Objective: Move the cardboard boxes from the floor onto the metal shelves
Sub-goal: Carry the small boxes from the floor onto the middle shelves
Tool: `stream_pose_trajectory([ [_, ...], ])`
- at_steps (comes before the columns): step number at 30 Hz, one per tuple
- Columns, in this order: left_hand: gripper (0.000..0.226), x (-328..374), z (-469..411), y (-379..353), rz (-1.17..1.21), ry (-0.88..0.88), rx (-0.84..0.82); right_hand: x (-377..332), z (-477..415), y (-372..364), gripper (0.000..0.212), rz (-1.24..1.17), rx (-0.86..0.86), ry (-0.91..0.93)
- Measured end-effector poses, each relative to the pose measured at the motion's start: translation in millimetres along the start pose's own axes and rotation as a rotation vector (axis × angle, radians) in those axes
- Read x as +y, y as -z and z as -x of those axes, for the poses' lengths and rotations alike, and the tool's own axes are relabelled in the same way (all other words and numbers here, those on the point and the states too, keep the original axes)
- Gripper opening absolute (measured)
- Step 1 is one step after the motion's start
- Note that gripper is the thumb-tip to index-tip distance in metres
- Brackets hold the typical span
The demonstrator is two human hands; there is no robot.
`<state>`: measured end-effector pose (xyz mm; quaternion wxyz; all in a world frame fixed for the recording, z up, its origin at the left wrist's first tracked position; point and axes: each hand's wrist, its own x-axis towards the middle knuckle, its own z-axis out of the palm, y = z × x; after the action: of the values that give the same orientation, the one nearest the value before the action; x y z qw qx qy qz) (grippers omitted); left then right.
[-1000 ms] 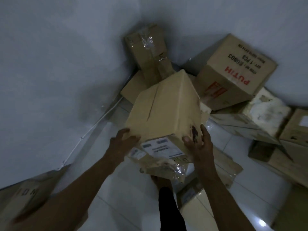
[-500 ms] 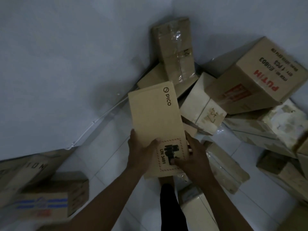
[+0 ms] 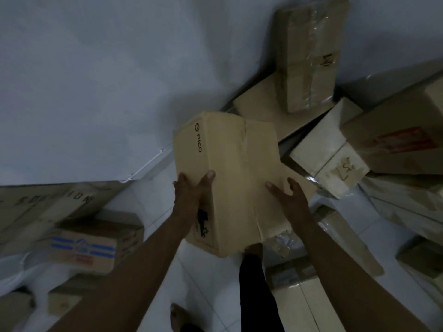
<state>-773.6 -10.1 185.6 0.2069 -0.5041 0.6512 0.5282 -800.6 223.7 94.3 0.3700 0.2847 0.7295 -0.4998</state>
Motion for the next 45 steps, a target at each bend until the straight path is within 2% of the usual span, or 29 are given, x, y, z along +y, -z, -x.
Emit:
stream_pose_trajectory([
  [2,0.131,-4,-3,19,0.085,0.014,-0.085,-8,-10,-7,0.120,-0.003,-0.026,-0.022],
  [3,0.122,-7,-2,24,0.090,0.019,-0.107,-13,-12,-12,0.120,-0.021,-0.057,-0.013],
  [6,0.090,-13,9,34,0.193,0.045,-0.170,-22,-2,-22,0.101,0.001,-0.113,0.065],
  [8,0.071,-17,25,50,0.272,0.038,-0.240,-25,18,-23,0.100,0.053,-0.106,0.124],
  [13,0.069,-44,88,104,0.416,0.009,-0.245,-42,94,-31,0.111,0.260,-0.132,0.302],
  [15,0.067,-61,118,132,0.466,-0.011,-0.187,-52,129,-41,0.108,0.321,-0.172,0.382],
  [18,0.052,-92,172,180,0.535,-0.065,-0.108,-64,187,-63,0.103,0.378,-0.274,0.482],
  [22,0.071,-141,253,248,0.595,-0.110,0.044,-75,278,-99,0.094,0.450,-0.413,0.638],
  [25,0.067,-183,319,293,0.655,-0.168,0.122,-79,351,-131,0.086,0.560,-0.496,0.804],
  [27,0.062,-210,364,314,0.698,-0.225,0.202,-79,398,-151,0.091,0.622,-0.544,0.868],
  [30,0.071,-261,425,340,0.778,-0.305,0.335,-74,469,-186,0.095,0.711,-0.607,0.917],
  [35,0.079,-357,513,373,0.913,-0.391,0.558,-47,582,-255,0.113,0.863,-0.750,1.117],
  [41,0.076,-461,610,418,0.989,-0.465,0.827,11,708,-342,0.104,0.894,-0.966,1.297],
  [45,0.070,-520,669,433,1.043,-0.464,1.010,55,786,-390,0.100,0.845,-1.150,1.322],
])
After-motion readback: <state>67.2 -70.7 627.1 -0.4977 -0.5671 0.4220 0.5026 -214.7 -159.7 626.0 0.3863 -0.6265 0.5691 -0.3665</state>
